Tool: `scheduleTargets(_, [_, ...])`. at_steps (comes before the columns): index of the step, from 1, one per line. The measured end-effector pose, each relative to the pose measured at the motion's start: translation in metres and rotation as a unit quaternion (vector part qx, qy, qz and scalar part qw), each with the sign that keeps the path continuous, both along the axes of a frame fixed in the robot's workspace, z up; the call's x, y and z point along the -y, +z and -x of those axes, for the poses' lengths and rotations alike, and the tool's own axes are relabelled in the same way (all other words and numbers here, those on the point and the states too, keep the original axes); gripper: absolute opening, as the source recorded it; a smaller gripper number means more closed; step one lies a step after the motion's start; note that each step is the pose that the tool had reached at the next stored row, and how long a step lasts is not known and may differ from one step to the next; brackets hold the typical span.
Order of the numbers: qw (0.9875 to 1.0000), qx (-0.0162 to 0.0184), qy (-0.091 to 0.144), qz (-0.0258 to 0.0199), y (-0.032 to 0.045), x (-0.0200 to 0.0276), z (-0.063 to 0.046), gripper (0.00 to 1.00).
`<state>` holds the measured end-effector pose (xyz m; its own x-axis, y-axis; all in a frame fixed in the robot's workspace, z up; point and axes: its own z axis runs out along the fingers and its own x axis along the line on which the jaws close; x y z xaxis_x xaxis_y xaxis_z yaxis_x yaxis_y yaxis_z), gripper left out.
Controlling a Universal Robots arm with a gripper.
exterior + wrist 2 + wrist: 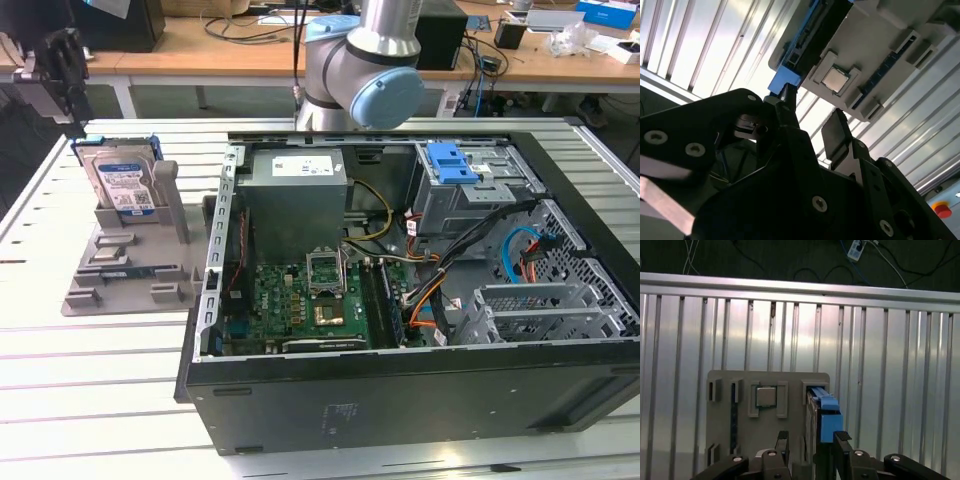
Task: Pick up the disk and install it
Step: 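Pick up the disk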
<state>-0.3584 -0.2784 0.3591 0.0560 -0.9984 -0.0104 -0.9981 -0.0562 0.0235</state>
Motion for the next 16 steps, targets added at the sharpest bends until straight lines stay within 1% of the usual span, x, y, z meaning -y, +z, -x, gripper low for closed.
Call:
scheduleTargets(2, [1.0000, -0.0002, 0.000, 0.0000, -0.0045, -0.0070, 0.000, 0.48])
scheduleTargets(5, [1.0000, -0.0001, 0.000, 0.0002, -0.0101, -0.0120, 0.000, 0.48])
scheduleTargets(6, [1.0000, -0.0001, 0.000, 0.0003, -0.0138, -0.0138, 0.000, 0.48])
scheduleTargets(9, [1.0000, -0.0002, 0.000, 0.0009, -0.0201, -0.0155, 0.000, 0.48])
scheduleTargets(16, [1.0000, -0.0002, 0.000, 0.0033, -0.0350, -0.0165, -0.001, 0.48])
